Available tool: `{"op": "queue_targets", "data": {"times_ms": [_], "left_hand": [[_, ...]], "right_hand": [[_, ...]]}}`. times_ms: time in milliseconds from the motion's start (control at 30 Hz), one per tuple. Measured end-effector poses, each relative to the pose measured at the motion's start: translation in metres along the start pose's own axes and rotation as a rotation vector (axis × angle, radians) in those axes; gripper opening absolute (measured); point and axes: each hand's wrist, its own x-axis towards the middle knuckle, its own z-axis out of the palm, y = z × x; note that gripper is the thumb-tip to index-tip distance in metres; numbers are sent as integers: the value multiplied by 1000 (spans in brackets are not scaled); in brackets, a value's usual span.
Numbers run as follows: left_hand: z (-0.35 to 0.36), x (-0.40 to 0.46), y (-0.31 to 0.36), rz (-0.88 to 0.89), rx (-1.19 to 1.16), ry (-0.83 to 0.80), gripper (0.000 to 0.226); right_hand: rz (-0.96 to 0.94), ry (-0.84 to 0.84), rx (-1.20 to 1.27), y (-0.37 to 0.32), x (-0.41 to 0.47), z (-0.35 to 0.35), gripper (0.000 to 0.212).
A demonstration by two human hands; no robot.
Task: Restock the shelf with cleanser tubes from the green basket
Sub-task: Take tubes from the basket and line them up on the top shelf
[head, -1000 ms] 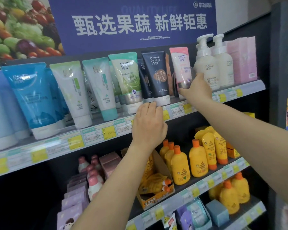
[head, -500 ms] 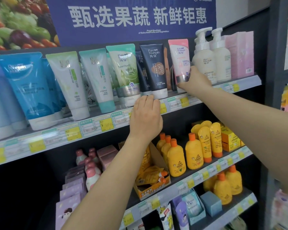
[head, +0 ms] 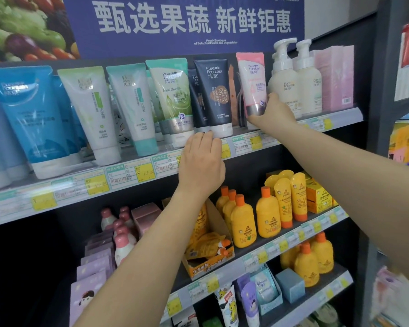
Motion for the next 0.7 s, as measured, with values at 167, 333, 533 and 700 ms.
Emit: {"op": "queue_targets", "data": {"times_ms": [167,333,533,700], "left_hand": [[0,0,1,5,3,21,29],[1,0,1,2,15,29,27],[2,0,2,-17,3,47,28],[0,0,2,-13,-5,42,28]], "right_hand": [[-3,51,67,0,-5,1,65],[-154,288,150,-13,-13,5,70],[-338,245,236,-45,-31,14,79],[-243,68,300,-57,-30,26,91]]}}
